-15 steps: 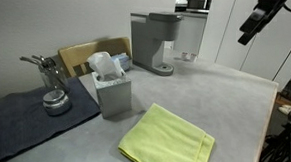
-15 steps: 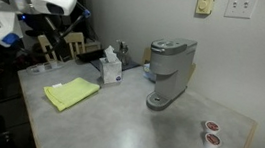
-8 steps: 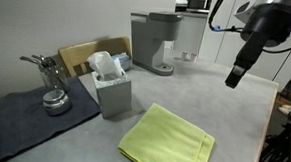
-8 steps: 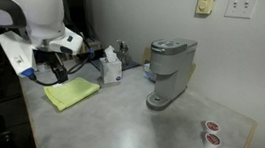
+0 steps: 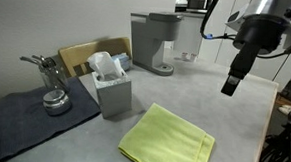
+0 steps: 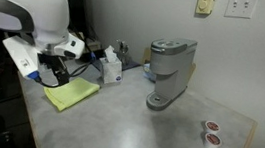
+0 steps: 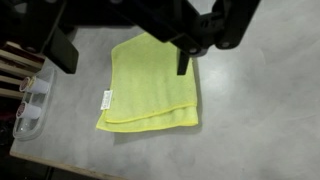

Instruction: Fold the cloth on the table

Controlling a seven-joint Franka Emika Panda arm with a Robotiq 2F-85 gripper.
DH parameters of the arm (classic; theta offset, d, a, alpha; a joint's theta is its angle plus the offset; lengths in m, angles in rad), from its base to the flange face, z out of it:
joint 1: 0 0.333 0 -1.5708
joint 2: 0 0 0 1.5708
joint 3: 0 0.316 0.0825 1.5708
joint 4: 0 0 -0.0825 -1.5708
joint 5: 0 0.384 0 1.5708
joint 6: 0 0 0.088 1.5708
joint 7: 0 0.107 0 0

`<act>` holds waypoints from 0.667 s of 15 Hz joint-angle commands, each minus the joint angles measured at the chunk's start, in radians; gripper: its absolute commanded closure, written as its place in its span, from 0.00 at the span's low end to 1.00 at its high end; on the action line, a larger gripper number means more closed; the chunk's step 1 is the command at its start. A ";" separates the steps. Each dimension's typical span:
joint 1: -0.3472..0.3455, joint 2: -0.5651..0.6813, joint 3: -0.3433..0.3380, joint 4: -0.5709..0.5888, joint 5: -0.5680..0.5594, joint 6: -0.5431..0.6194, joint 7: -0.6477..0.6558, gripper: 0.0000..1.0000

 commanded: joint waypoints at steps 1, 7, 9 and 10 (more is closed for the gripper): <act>-0.072 0.019 0.073 0.006 0.116 -0.008 -0.108 0.00; -0.112 0.167 0.154 0.076 0.304 -0.055 -0.350 0.00; -0.134 0.236 0.184 0.110 0.291 -0.088 -0.405 0.00; -0.147 0.270 0.199 0.129 0.277 -0.097 -0.423 0.00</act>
